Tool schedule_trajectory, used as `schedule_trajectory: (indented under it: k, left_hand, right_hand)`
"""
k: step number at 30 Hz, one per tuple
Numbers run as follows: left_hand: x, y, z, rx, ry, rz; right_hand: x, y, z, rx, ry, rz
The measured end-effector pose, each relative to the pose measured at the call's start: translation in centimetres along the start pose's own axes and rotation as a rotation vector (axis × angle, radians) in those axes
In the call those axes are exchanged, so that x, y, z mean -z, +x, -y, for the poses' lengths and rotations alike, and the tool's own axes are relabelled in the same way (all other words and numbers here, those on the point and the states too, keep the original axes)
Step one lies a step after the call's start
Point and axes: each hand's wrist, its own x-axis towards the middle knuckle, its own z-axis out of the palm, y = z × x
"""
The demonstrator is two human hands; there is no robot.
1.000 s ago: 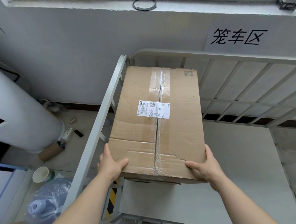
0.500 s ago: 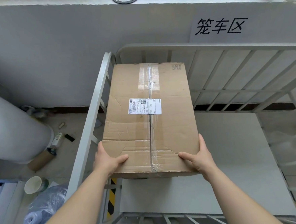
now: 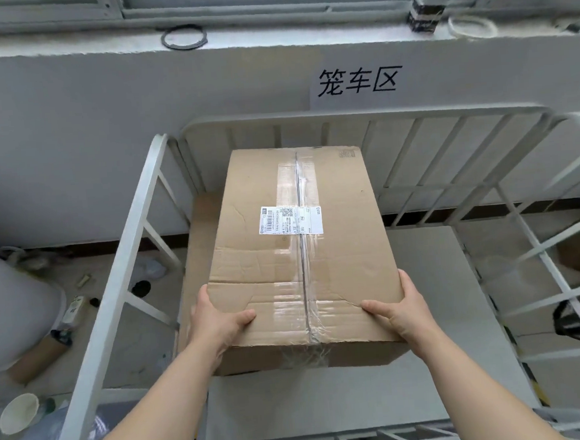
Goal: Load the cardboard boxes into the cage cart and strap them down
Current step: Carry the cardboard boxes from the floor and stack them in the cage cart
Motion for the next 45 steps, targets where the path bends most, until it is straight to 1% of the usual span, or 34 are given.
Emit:
schedule_trajectory:
  k: [4, 12, 17, 24, 32, 35, 39, 45]
  left_hand:
    - [-6.3, -2.1, -2.4, -0.001, -0.035, 0.030]
    - [-21.8, -6.6, -5.4, 0.022, -0.079, 0.036]
    - [-28.3, -8.1, -5.2, 0.066, -0.096, 0.054]
    - [-34.0, -4.4, -0.1, 0.170, -0.081, 0.037]
    - [-39.3, 3.0, 7.8, 0.266, -0.054, 0.047]
    - [-40.9, 5.6, 10.6, 0.276, -0.063, 0.050]
    - [-42.9, 7.6, 12.3, 0.227, -0.057, 0.014]
    - [-45.0, 10.5, 15.3, 0.218, 0.017, -0.008]
  right_hand:
    - [6.6, 1.3, -1.3, -0.010, 0.005, -0.020]
    - [20.9, 7.2, -5.9, -0.005, -0.038, -0.018]
    - [25.5, 10.6, -9.2, -0.028, -0.075, 0.004]
    - [24.0, 17.6, -16.3, -0.079, -0.135, 0.076]
    - [17.8, 26.1, -25.8, -0.143, -0.187, 0.129]
    - [15.6, 28.4, -28.7, -0.151, -0.183, 0.135]
    - [13.8, 31.0, -32.0, -0.132, -0.190, 0.125]
    - [11.4, 33.3, -36.2, -0.152, -0.182, 0.151]
